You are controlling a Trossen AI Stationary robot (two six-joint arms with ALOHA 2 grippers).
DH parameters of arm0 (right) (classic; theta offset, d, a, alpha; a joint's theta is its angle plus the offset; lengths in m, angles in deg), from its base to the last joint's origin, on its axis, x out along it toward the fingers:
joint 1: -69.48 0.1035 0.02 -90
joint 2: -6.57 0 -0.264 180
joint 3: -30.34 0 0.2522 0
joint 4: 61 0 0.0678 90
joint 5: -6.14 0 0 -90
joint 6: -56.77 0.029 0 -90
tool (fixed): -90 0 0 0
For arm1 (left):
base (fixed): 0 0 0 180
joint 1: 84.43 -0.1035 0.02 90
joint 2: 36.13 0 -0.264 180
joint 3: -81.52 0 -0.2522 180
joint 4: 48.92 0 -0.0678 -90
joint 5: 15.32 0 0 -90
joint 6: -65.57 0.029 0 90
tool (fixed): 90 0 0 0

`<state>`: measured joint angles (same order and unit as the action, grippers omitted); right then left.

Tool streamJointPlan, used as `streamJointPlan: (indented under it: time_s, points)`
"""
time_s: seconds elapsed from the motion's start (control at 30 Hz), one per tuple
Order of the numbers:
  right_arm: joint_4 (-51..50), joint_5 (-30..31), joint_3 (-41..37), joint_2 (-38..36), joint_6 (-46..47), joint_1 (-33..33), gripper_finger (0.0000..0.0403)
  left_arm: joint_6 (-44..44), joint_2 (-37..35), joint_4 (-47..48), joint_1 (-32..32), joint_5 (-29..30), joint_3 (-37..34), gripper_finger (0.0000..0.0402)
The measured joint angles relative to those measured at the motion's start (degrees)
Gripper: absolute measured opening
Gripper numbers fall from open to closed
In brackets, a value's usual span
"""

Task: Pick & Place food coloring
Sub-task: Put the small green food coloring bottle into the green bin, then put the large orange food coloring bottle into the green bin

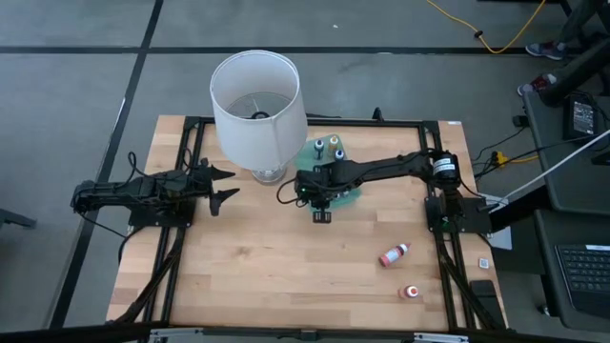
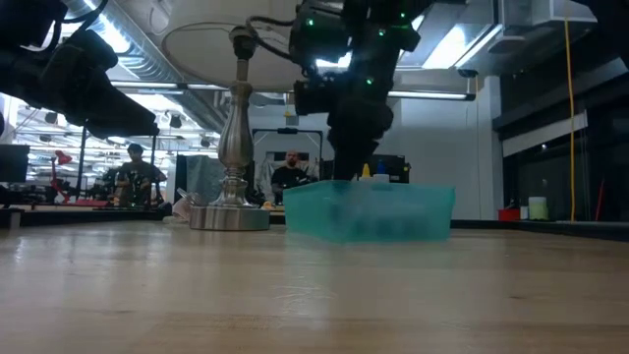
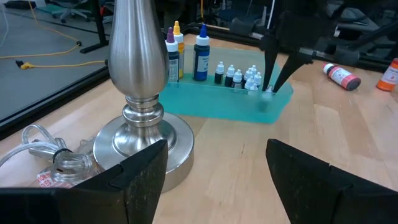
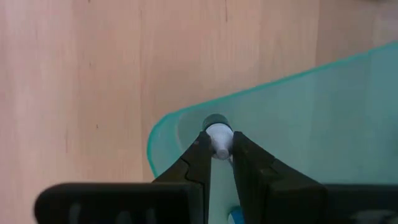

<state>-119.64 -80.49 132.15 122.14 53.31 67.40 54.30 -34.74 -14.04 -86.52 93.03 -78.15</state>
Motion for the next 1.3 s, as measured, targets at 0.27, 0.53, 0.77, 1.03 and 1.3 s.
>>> streamJointPlan:
  time_s: [0.27, 0.53, 0.77, 1.03, 1.3]
  points:
    - [-0.7, -0.8, -1.0, 0.0, -0.2, -0.2, 0.0086, 0.0, 0.0, 0.0, 0.0, 0.0, 0.0, 0.0269]
    - [-2.1, 0.7, -0.8, -0.4, 1.5, -0.2, 0.0160, 0.0, 0.0, 0.0, 0.0, 0.0, 0.0, 0.0266]
    - [-4.5, 4.5, -0.7, -5.3, 1.6, -0.2, 0.0219, 0.0, 0.0, 0.0, 0.0, 0.0, 0.0, 0.0269]
    - [-7.4, 4.5, -5.1, -13.4, 6.5, 0.9, 0.0258, 0.0, 0.0, 0.0, 0.0, 0.0, 0.0, 0.0269]
    - [-16.0, 1.4, -14.9, -25.5, 25.4, 8.7, 0.0277, 0.0, 0.0, 0.0, 0.0, 0.0, 0.0, 0.0266]
